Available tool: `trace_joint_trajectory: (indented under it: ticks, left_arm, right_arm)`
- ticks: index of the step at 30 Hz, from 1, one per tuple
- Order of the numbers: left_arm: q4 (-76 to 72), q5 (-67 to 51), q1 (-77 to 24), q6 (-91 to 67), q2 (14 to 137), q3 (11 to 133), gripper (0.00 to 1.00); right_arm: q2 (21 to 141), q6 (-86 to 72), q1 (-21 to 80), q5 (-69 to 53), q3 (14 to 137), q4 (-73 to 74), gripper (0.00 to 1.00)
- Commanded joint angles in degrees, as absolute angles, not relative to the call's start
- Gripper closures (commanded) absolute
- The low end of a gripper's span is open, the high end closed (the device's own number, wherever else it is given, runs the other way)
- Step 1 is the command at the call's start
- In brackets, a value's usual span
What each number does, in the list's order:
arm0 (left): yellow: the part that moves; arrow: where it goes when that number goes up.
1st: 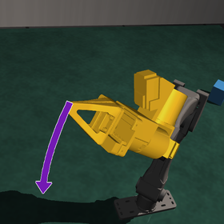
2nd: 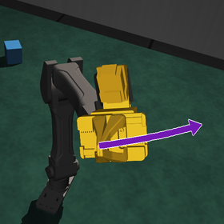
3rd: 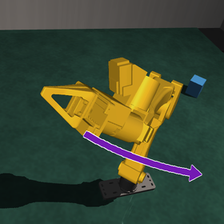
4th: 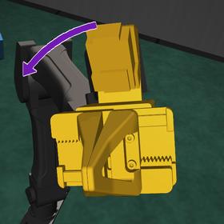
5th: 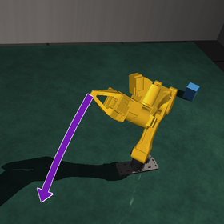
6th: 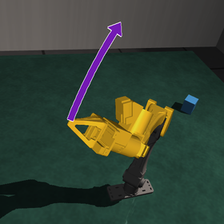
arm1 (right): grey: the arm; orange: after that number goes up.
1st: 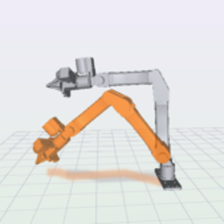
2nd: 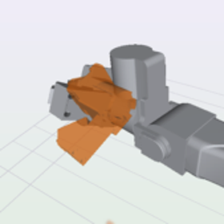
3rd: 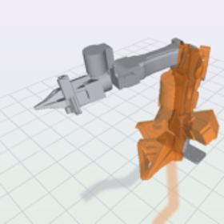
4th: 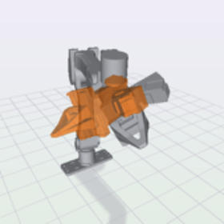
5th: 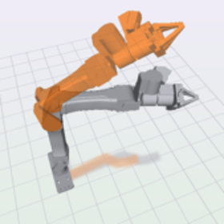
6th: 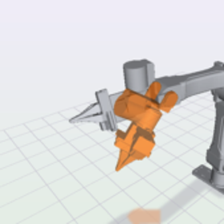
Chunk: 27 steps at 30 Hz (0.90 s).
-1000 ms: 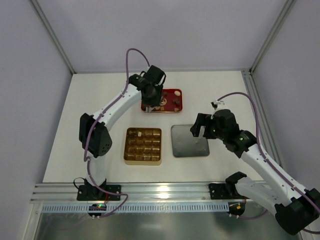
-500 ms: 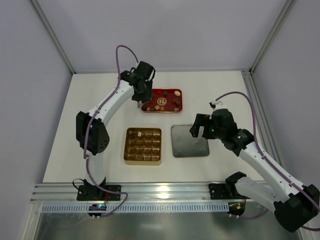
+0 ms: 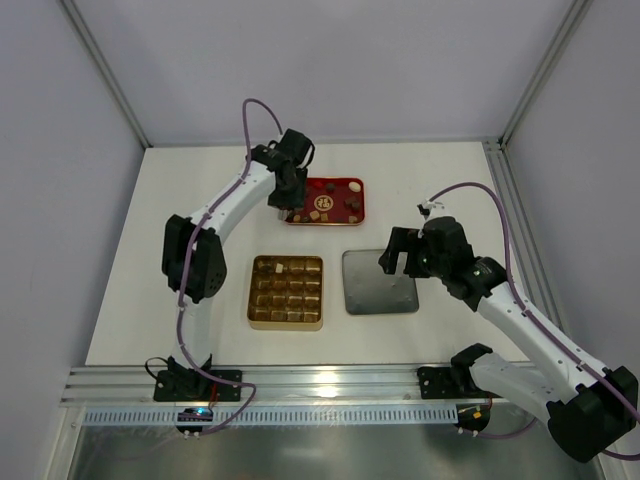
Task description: Pack the chocolate
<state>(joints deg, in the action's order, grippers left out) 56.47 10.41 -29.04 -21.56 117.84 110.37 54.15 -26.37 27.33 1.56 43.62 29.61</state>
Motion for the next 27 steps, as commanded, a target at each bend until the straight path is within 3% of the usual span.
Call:
trace_joint_trajectory:
  ticks: [1, 27]
  left_arm:
    - [54.0, 9.7, -28.7, -20.5, 118.3, 110.7, 0.57]
    - [56.3, 8.0, -28.7, -20.7, 115.2, 112.7, 0.74]
  right_arm:
    - [54.1, -25.6, 27.6, 1.8, 45.6, 28.2, 0.00]
    - [54.2, -25.9, 27.6, 2.1, 45.2, 27.8, 0.00]
